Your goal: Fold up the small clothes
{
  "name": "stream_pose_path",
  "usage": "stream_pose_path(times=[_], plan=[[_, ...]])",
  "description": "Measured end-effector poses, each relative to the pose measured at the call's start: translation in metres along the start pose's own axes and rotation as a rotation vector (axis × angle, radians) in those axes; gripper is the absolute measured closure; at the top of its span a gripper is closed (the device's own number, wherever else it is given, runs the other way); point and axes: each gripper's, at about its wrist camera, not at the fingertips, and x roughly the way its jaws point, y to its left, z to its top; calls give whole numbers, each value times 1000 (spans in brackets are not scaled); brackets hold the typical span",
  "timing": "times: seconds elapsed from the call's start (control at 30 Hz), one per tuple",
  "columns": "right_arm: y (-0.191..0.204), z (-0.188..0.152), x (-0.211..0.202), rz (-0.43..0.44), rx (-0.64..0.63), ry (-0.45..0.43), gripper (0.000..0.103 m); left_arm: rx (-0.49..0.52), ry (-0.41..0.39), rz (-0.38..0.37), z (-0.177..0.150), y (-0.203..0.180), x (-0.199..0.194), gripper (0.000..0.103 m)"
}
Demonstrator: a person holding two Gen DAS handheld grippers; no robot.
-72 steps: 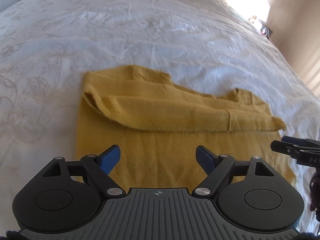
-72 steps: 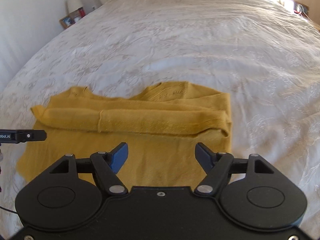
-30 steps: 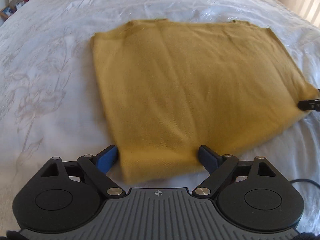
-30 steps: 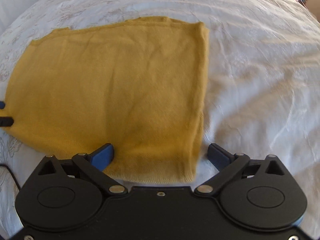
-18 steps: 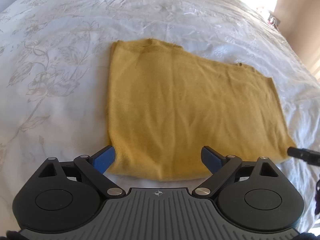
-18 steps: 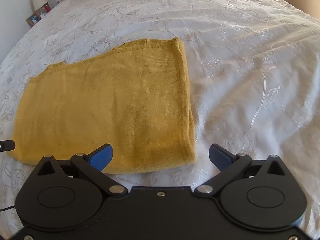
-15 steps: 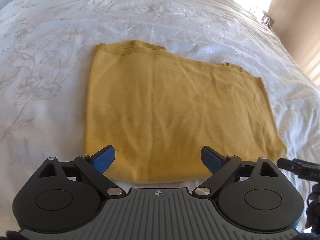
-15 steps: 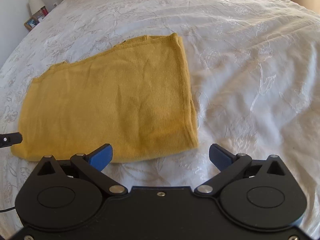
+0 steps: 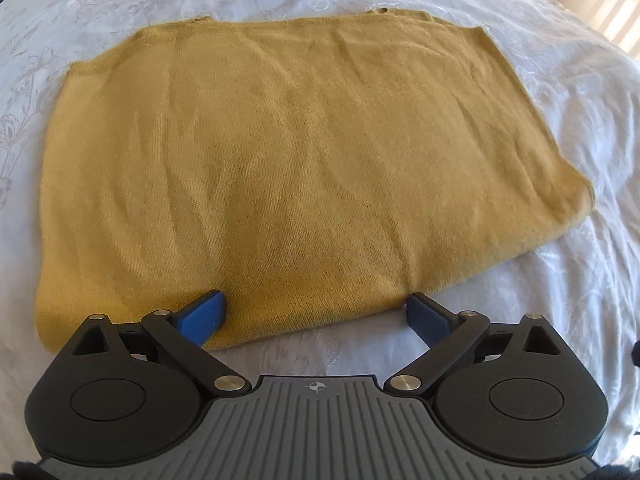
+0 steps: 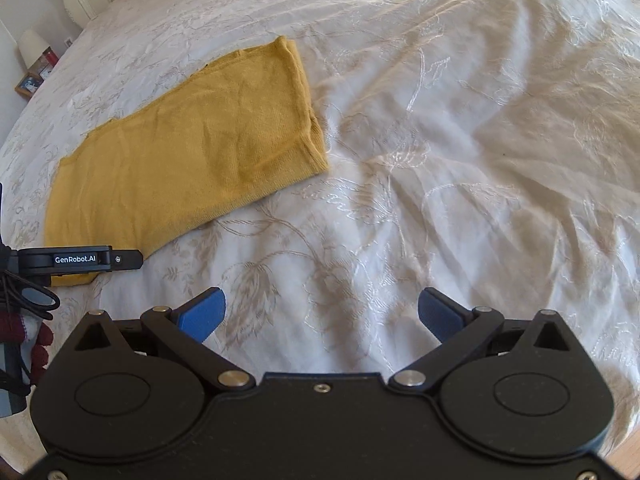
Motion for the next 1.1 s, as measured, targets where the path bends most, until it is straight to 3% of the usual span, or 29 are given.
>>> stream_pose_path(times=[0.13,0.27,0.6,1.1], plan=[[-5,3,-1,12,1,1,1,14,4,7,-5,-2,1,0],[-6,14,3,51,-17,10,1,-37,-13,-8,-6,4,0,0],[-13,74,34,207,-29,45,1,-75,-82,12,-23,5,-7,0],[-28,161,108,367,-11,136,1,-80,-16,133,-10,-13,1,0]])
